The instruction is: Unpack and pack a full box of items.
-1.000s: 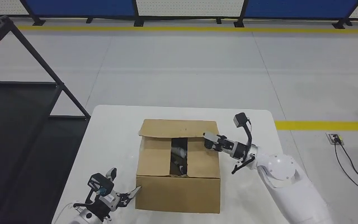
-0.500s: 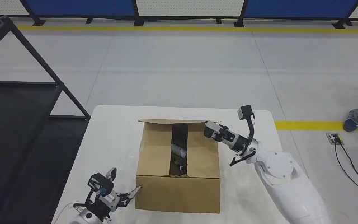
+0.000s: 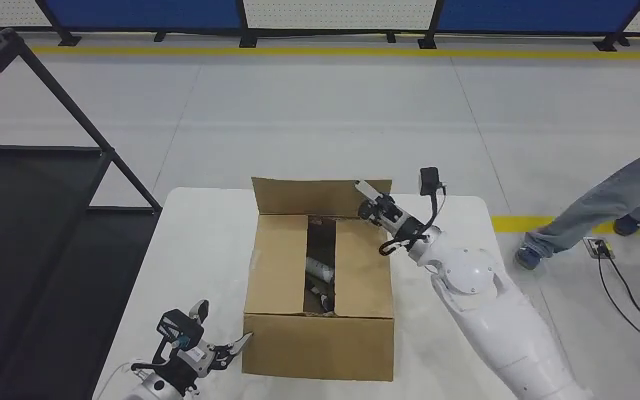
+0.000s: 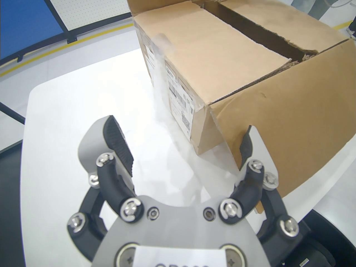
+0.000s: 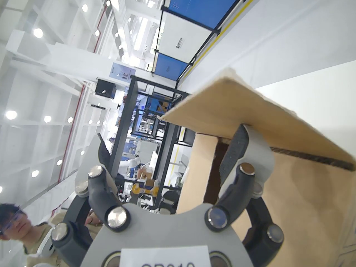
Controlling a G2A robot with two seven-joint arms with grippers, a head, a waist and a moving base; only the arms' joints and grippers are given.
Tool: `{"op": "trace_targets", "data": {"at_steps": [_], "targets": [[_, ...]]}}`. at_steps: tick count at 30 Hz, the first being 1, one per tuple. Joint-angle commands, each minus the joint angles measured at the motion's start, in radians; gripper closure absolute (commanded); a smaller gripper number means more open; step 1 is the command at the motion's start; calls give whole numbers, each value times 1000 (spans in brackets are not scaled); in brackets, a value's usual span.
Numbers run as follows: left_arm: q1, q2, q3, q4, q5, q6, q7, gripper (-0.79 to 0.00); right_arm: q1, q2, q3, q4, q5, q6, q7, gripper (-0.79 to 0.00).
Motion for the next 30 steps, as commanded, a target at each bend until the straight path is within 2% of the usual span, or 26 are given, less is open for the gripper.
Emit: {"op": "trace_targets", "data": {"at_steps": [1,9,20,30], "targets": [[0,0,0,0,0,0,0,-785,34,-15,-24,46,-13,23,-51,-785],[0,0,0,0,0,0,0,-785,141,-67,-94,207,-57,101,-161,-785],[0,0,0,0,0,0,0,-785,231,-122,-161,357,-72,175,-73,-785],[0,0,0,0,0,0,0,-785,257,-147,-146,413,-70,138,-59,-785]]}}
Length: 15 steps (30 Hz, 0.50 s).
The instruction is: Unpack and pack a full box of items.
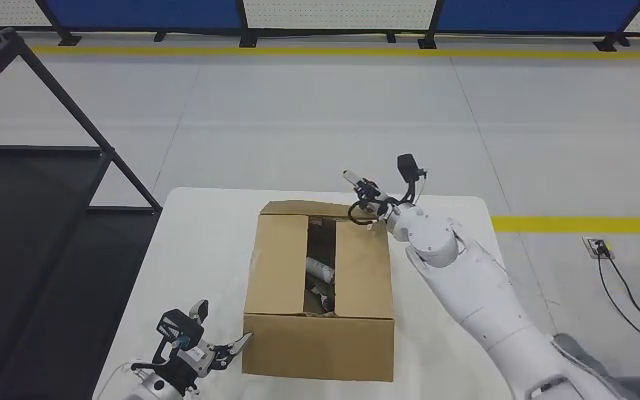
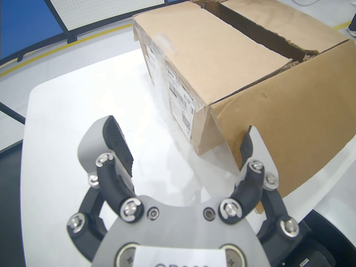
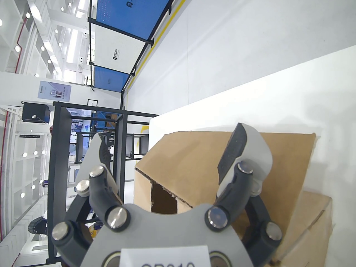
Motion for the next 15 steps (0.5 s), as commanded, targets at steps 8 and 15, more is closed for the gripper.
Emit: {"op": "trace_targets", "data": {"at_steps": [8,15], "targets": [[0,0,0,0,0,0,0,-785,-64,14,79,-100,73,-179,155,-785],[21,0,-37,-32,-53,20,40,-785,-130,45,121,-220,73,-226,447,-785]]}}
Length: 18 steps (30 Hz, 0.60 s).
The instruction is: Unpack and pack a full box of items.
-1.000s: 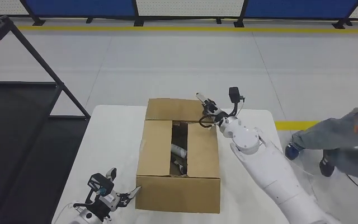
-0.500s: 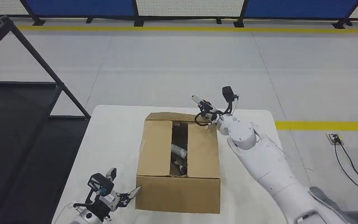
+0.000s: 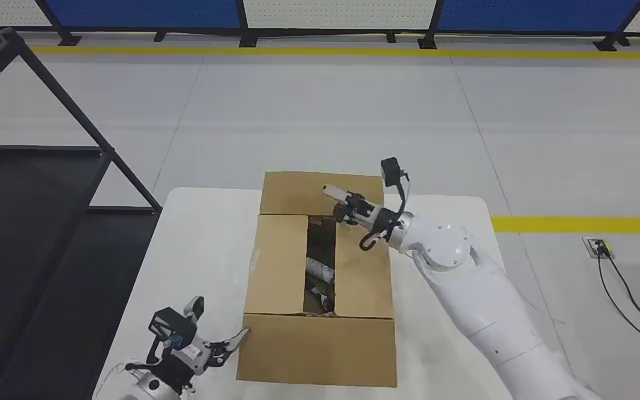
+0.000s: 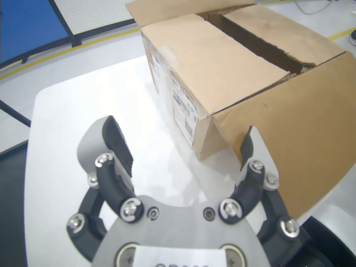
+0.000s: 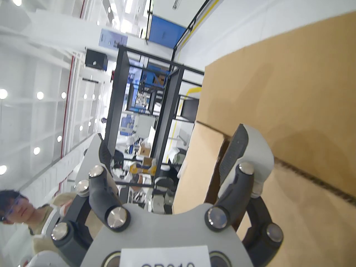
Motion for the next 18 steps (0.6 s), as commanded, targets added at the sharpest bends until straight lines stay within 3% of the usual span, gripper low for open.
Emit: {"op": "trace_targets", "data": {"at_steps": [1,8,18], "targets": [[11,0,-21,-8,-30,1,12,-785,-15,6,5,-28,-22,14,54,-785],[23,1,-92,-3,-108,22,23,-785,-50,2,-22,-74,-28,54,105,-785],[29,-1,-139,10,-144,73,30,-785,0,-44,-113,12,-22,106,85,-785]]}}
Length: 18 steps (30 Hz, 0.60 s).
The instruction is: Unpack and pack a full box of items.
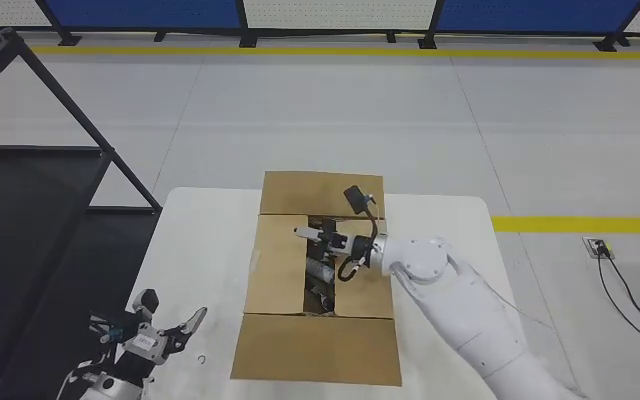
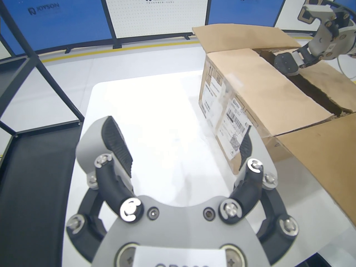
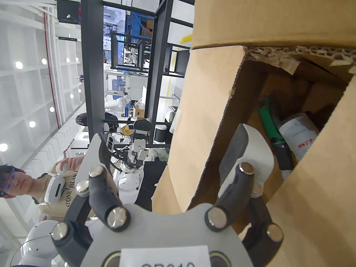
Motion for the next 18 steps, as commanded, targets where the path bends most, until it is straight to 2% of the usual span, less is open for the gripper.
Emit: {"op": "trace_targets", "data": {"at_steps": [1,8,18], "targets": [[2,0,-4,1,-4,-4,1,-785,13,-11,-17,20,7,3,1,-785],[9,-1,-9,5,-10,-10,1,-785,46,-43,-45,66,73,-33,30,-785],[6,-3,-4,6,-7,-2,6,-785,58,-62,-6,48,159,-97,-1,-785]]}}
